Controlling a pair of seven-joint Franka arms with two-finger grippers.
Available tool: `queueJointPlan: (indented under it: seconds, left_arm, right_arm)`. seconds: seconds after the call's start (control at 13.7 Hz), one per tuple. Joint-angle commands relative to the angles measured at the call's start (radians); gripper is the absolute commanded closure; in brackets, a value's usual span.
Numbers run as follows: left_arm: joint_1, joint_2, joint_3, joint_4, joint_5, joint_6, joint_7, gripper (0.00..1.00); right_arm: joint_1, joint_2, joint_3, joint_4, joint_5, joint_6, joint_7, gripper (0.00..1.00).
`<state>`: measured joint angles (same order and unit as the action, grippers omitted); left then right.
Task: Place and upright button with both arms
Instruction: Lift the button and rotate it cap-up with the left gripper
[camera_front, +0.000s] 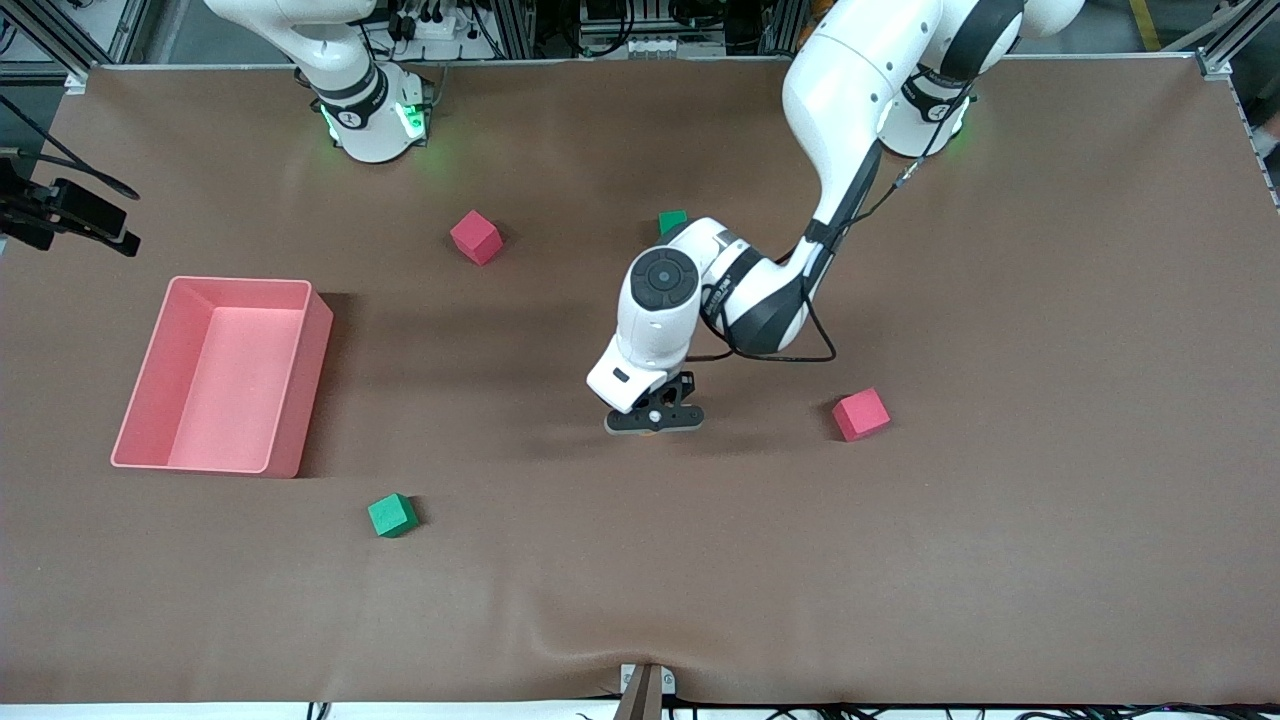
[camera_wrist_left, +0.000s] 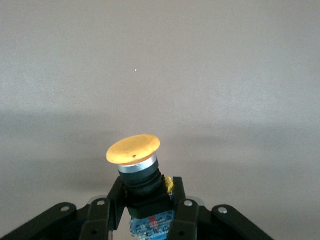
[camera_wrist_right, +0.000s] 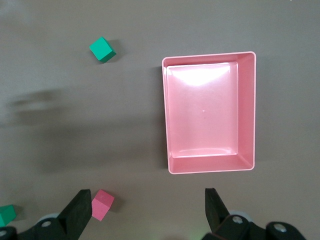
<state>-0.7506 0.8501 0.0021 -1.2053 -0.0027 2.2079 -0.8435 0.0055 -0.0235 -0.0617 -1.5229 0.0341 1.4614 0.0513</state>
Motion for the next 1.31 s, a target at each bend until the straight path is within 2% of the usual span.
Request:
queueJointPlan:
  seconds: [0.0, 0.15, 0.37, 0.51, 0.66, 0.88, 1.02, 1.24]
  left_arm:
    - [-0.023, -0.031, 0.013, -0.014, 0.047, -0.017, -0.11, 1.0]
    - [-0.055, -0.034, 0.015, -0.014, 0.116, -0.017, -0.196, 1.0]
    - [-0.114, -0.029, 0.022, -0.016, 0.313, -0.017, -0.438, 1.0]
    - [-0.141, -0.025, 0.025, -0.014, 0.364, -0.042, -0.524, 1.0]
    - [-0.203, -0.026, 0.058, -0.016, 0.458, -0.091, -0.595, 1.0]
    - [-0.256, -0.022, 0.065, -0.016, 0.546, -0.096, -0.851, 0.98]
    - [-0.289, -0.014, 0.073, -0.016, 0.596, -0.163, -1.006, 0.94]
    - [-0.334, 0.009, 0.073, -0.02, 0.712, -0.239, -1.062, 0.94]
  right_arm:
    - [0.008, -0.001, -0.007, 0.01, 0.016, -0.013, 0.022, 0.0]
    - [0.008, 0.001, -0.007, 0.01, 0.018, -0.013, 0.024, 0.0]
    - [0.011, 0.001, -0.009, 0.01, 0.02, -0.012, 0.024, 0.0]
    - [0.011, 0.001, -0.009, 0.01, 0.02, -0.012, 0.024, 0.0]
    - [0.01, 0.001, -0.009, 0.009, 0.02, -0.015, 0.024, 0.0]
    - [0.011, 0.001, -0.009, 0.009, 0.02, -0.015, 0.025, 0.0]
    - [0.007, 0.002, -0.007, 0.009, 0.021, -0.016, 0.025, 0.0]
    - [0.013, 0.002, -0.007, 0.009, 0.021, -0.015, 0.025, 0.0]
